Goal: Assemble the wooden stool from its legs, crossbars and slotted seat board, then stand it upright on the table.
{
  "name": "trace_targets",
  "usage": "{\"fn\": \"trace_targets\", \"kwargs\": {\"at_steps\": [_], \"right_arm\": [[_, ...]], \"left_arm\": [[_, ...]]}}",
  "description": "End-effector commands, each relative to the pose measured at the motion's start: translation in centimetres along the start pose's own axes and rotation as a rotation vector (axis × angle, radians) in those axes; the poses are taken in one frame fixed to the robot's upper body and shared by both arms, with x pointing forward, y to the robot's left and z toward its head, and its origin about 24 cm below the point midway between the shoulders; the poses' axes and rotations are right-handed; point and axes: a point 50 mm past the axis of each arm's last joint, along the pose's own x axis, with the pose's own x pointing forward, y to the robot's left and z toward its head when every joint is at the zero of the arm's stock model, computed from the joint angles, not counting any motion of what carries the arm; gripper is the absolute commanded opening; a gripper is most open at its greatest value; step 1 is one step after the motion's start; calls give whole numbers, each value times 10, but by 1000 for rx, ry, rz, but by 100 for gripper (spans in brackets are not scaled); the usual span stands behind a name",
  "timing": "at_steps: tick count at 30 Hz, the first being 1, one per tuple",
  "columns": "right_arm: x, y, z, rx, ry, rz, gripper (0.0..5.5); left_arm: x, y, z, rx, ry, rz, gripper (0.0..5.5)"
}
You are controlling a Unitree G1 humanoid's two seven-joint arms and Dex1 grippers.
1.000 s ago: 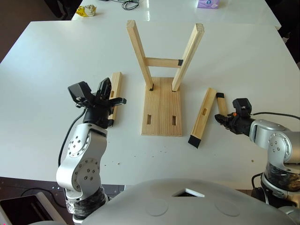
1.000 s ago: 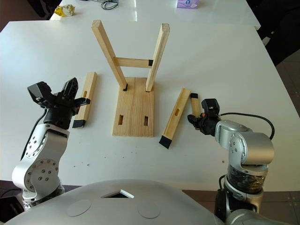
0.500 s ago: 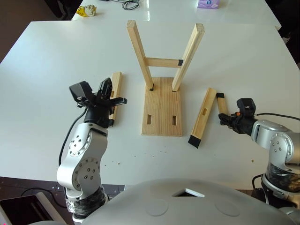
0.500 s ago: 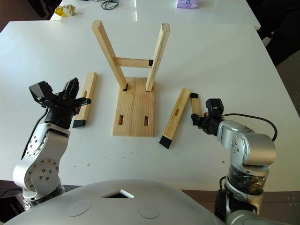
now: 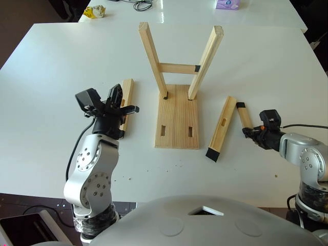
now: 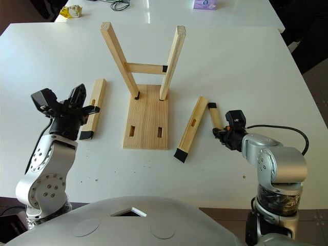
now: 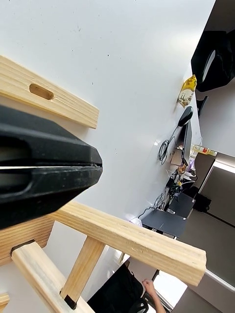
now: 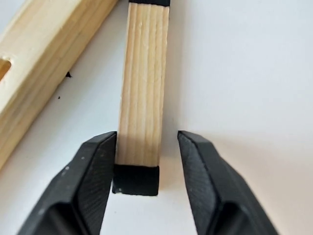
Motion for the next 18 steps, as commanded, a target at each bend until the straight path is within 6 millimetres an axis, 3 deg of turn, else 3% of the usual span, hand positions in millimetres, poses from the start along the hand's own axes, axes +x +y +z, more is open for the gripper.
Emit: {"fn": "trace_targets", "kwargs": {"at_steps": [1, 2, 10, 13, 18], "right_arm": [[8, 3, -21, 5, 123, 30, 149], [9, 2, -22, 1, 123, 29, 130], [14, -6, -21, -18, 93, 10, 130], [17, -15, 5, -16, -29, -20, 130], [9, -37, 80, -11, -312, -57, 130]], "left_arm": [[2, 1, 0, 4, -3, 12, 0], [3, 1, 0, 4, -4, 11, 0], [5, 2, 1, 9, -15, 14, 0], [2, 4, 4, 11, -35, 31, 0], [-8, -6, 18, -72, -116, -121, 0]]}}
